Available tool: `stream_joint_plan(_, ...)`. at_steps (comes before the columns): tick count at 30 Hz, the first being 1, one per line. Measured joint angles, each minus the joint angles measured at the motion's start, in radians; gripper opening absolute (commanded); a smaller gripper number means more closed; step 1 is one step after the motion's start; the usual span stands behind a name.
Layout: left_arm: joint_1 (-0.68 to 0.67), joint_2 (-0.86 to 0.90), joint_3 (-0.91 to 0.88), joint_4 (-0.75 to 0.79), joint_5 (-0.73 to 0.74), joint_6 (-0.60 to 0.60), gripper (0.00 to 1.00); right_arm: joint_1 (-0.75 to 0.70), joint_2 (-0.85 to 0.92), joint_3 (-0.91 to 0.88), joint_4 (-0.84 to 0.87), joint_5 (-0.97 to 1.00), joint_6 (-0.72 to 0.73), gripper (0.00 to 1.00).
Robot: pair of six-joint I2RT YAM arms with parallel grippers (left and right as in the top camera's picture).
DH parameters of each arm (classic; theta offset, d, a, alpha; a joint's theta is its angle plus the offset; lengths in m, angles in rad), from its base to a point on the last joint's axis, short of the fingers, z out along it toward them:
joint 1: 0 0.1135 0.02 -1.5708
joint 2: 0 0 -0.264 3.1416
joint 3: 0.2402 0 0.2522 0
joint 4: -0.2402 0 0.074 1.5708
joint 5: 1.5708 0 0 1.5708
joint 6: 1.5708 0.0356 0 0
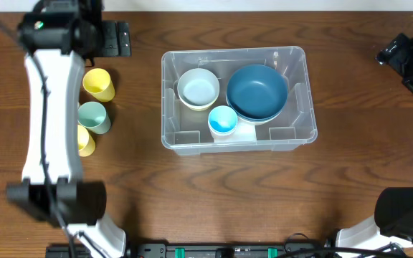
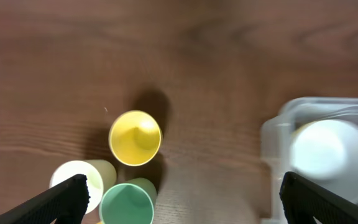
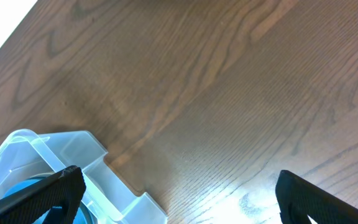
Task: Pack container
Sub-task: 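Grasp the yellow cup with the left gripper and lift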
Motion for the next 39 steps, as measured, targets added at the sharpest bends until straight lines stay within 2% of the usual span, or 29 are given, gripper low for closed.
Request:
stream_joint_plan(9,0.012,0.196,-0.011,-0.007,-0.013,-0.001,0.98,0.000,0.000,0.000,0.000,0.000,0.000,0.99)
stream_joint_plan(22,0.045,0.301,-0.041,-0.014,-0.049,0.001,0.98,0.000,0.000,0.000,0.000,0.000,0.000,0.99)
stream_joint_plan(26,0.045,0.353,-0.045,-0.014,-0.048,-0.002,0.89,0.000,0.000,0.000,0.000,0.000,0.000,0.99)
stream_joint_plan(30,0.045,0.402,-0.046,-0.017,-0.047,-0.002,0.76,0.000,0.000,0.000,0.000,0.000,0.000,0.99)
stream_joint_plan(33,0.045,0.434,-0.047,-0.017,-0.046,-0.003,0.58,0.000,0.000,0.000,0.000,0.000,0.000,0.99)
stream_joint_plan(35,0.045,0.447,-0.051,-0.018,-0.045,-0.002,0.39,0.000,0.000,0.000,0.000,0.000,0.000,0.99)
stream_joint_plan(36,0.045,0.449,-0.054,-0.018,-0.044,-0.004,0.33,0.000,0.000,0.000,0.000,0.000,0.000,0.99)
stream_joint_plan(39,0.045,0.451,-0.058,-0.021,-0.044,0.001,0.22,0.000,0.000,0.000,0.000,0.000,0.000,0.99)
